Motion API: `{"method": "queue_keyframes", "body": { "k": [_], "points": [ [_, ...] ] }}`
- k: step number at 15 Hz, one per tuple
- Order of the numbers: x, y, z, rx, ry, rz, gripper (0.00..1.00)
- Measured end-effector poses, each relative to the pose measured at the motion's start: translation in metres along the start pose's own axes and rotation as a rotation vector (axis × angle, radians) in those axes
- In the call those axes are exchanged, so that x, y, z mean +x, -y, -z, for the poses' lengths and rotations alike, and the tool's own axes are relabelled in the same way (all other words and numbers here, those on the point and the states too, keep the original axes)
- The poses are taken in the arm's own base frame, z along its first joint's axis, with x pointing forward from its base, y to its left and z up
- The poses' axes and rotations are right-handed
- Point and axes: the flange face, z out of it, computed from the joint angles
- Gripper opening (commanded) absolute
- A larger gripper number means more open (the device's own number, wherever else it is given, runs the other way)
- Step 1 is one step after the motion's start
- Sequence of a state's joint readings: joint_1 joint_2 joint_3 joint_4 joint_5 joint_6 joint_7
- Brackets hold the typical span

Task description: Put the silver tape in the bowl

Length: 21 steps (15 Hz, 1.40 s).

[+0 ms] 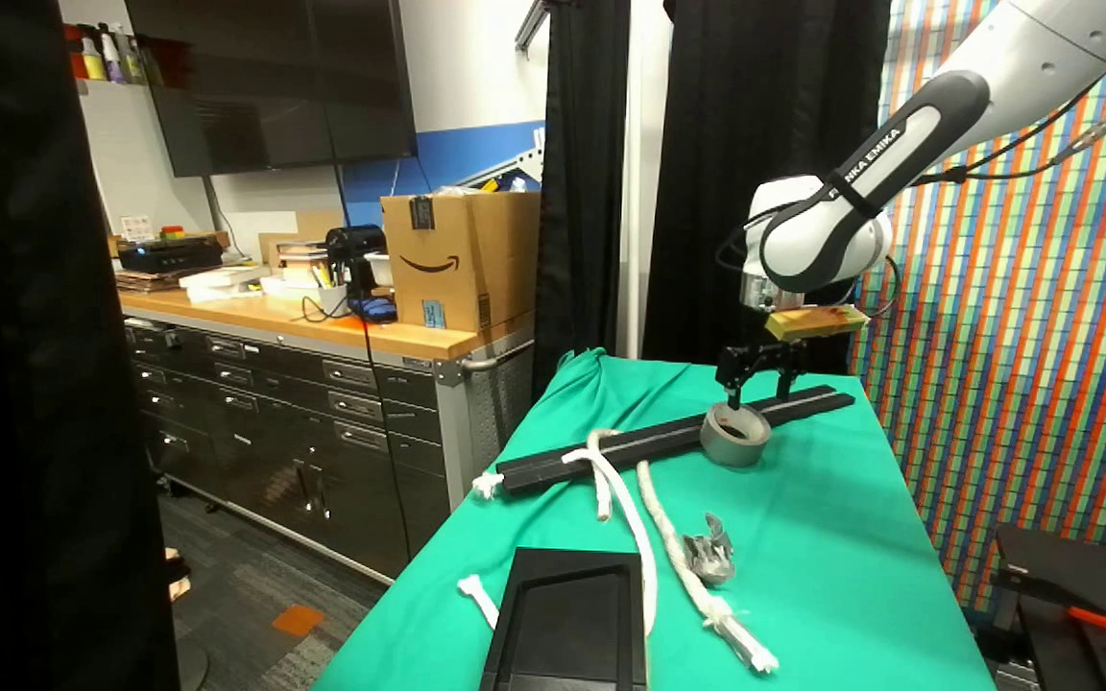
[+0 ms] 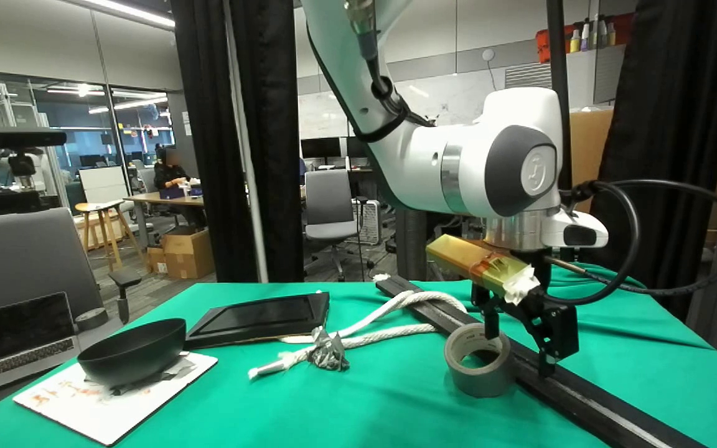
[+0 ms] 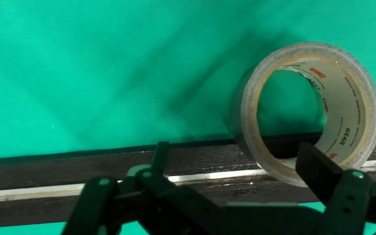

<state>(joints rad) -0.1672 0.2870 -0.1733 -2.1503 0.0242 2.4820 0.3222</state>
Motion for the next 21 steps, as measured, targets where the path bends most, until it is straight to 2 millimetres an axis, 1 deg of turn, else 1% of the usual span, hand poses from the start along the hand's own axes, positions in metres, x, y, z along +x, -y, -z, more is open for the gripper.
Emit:
{"method": "queue_keyframes", "body": {
  "k": [3, 9, 17, 21],
  "points": [
    [0.002, 0.001, -0.002, 0.003, 0.006, -0.009, 1.00],
    [-0.001, 0.002, -0.004, 0.019, 0.033, -0.030, 1.00],
    [-0.005, 0.006, -0.007, 0.026, 0.057, 0.047, 1.00],
    [-0.007, 0.005, -0.016, 0.019, 0.073, 0.068, 1.00]
  ]
}}
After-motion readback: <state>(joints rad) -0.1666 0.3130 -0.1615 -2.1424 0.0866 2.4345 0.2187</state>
